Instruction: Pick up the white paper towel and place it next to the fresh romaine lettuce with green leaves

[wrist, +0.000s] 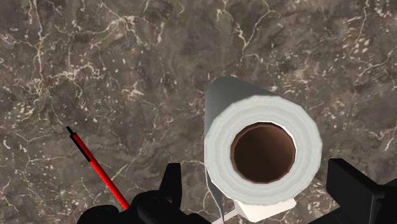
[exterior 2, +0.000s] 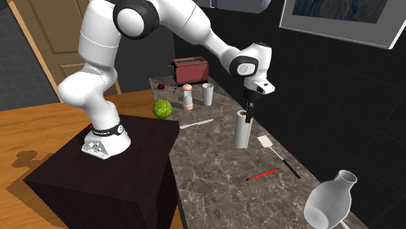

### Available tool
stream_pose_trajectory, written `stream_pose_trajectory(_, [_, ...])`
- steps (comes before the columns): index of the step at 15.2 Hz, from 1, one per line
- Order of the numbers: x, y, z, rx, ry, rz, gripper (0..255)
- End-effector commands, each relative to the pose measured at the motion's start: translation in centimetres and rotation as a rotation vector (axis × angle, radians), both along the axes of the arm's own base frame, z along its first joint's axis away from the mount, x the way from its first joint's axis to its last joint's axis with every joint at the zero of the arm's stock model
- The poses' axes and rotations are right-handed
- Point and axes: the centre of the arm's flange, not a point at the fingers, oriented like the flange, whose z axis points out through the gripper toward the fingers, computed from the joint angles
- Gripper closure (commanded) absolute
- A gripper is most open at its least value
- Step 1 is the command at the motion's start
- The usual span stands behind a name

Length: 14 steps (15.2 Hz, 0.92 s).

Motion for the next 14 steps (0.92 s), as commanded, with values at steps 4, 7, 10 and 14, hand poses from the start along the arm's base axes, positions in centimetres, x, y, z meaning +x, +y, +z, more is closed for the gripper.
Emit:
stream_pose_trajectory(4, [-0.03,-0.01,-0.23,0.000,0.000,0.000,0])
stream_pose_trajectory(7, [-0.03,-0.01,-0.22,0.000,0.000,0.000,255])
stream_pose_trajectory(10, [-0.03,-0.02,-0.22,0.000,0.000,0.000,255])
stream_pose_trajectory(14, [-0.03,-0.02,-0.22,0.000,0.000,0.000,255])
